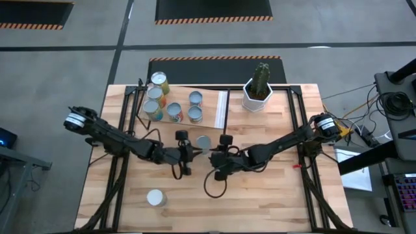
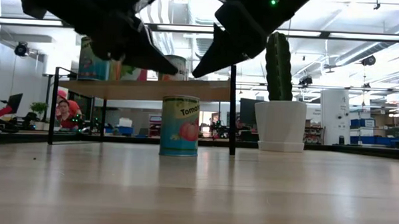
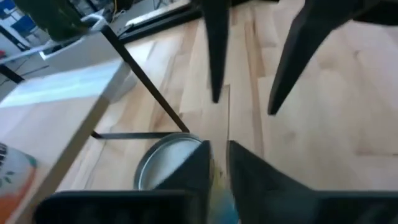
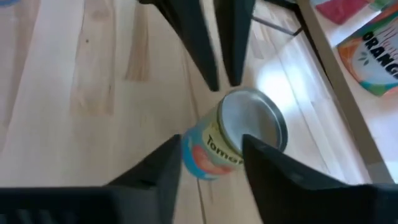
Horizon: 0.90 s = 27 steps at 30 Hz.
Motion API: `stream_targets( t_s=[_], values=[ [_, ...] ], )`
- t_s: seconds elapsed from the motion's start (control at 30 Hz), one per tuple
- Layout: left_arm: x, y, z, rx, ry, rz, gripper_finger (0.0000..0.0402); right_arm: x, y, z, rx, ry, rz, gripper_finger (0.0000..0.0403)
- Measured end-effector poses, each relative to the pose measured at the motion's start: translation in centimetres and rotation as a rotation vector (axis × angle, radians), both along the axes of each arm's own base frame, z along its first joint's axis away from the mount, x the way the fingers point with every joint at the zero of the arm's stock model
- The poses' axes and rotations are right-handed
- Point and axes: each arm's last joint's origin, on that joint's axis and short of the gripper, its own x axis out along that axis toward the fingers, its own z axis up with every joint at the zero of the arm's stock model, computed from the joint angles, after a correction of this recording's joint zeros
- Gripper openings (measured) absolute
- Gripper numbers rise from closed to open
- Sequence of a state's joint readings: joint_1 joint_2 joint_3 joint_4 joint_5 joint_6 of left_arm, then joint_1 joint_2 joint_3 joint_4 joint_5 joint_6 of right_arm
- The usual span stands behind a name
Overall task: Pick and place cans onto a shelf
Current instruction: Put the canned tomatoes on the shelf
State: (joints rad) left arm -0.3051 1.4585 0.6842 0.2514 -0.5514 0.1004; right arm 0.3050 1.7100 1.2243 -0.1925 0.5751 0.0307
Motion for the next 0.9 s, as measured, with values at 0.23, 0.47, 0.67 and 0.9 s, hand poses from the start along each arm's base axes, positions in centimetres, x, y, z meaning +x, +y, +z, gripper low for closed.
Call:
stream_targets(
  t_s=[0.23,0.47,0.67,0.9],
  values=[
    [0.9,0.4,-1.4,0.019,0.016,0.052,0.0016,-0.3,0.1,-0.3,-0.018,0.042,0.008,0.0042],
    [1.4,1.2,-2.2,0.039,0.031,0.118,0.0002,-0.4,0.1,-0.3,-0.018,0.048,0.01,0.001],
    [1.5,1.0,-2.4,-0.024,0.039,0.066,0.0,-0.4,0.1,-0.3,-0.02,0.054,0.01,0.0009],
    [1.4,0.6,-2.1,-0.135,0.032,-0.002,0.0,-0.5,0.1,-0.4,-0.017,0.06,0.005,0.0009]
  ],
)
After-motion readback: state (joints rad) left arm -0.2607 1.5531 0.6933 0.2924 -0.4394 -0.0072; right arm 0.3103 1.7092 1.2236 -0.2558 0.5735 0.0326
